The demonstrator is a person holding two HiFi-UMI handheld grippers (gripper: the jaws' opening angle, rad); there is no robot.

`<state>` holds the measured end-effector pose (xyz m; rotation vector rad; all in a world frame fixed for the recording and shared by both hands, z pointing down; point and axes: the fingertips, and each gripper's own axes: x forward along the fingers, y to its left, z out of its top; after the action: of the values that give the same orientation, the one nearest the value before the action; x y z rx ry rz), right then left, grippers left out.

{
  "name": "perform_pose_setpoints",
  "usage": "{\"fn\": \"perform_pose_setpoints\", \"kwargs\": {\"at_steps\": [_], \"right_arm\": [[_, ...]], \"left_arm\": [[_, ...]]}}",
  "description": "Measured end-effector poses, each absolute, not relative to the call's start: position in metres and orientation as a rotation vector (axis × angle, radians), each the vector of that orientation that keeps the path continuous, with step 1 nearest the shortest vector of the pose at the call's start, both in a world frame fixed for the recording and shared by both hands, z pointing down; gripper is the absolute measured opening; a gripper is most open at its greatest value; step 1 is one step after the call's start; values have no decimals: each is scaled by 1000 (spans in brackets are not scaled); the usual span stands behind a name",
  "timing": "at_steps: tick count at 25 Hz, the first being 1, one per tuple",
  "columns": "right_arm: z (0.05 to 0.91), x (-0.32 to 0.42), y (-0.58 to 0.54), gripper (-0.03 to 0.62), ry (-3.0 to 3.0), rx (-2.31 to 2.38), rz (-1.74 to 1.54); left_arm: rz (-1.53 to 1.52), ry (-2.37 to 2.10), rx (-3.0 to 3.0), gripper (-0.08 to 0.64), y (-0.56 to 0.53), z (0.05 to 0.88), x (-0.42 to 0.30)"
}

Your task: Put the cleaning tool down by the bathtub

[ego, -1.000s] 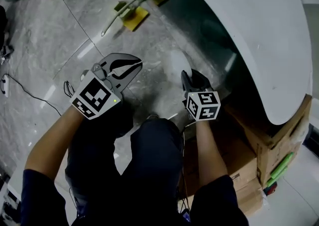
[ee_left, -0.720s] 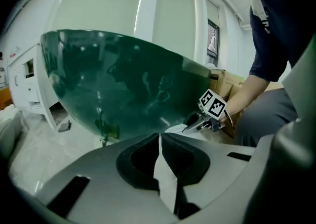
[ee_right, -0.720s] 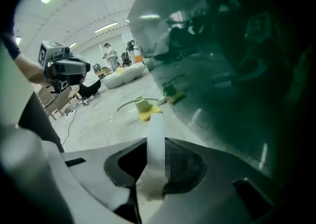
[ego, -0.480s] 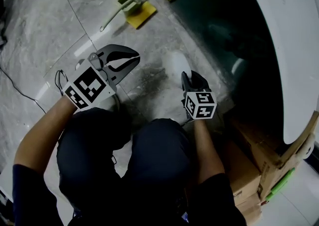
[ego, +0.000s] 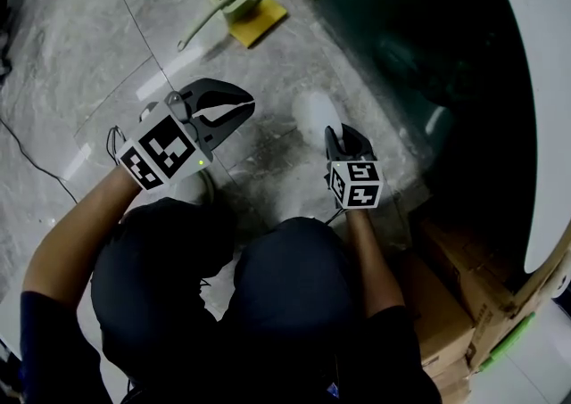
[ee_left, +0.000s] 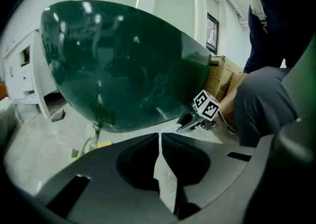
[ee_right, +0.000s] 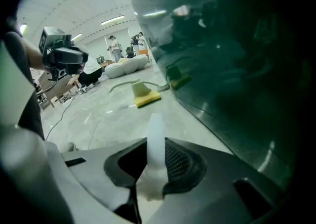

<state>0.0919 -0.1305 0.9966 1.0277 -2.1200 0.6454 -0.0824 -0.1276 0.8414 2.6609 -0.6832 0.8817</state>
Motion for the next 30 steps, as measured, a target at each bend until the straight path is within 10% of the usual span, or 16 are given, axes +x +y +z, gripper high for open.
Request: {"fn": "perform_pose_setpoints", "kwargs": {"at_steps": [30], "right_arm": [[1065,113,-97,94,-1999,902,594]], "left_arm": [[961,-559,2629,43,-124,874,-52]]}}
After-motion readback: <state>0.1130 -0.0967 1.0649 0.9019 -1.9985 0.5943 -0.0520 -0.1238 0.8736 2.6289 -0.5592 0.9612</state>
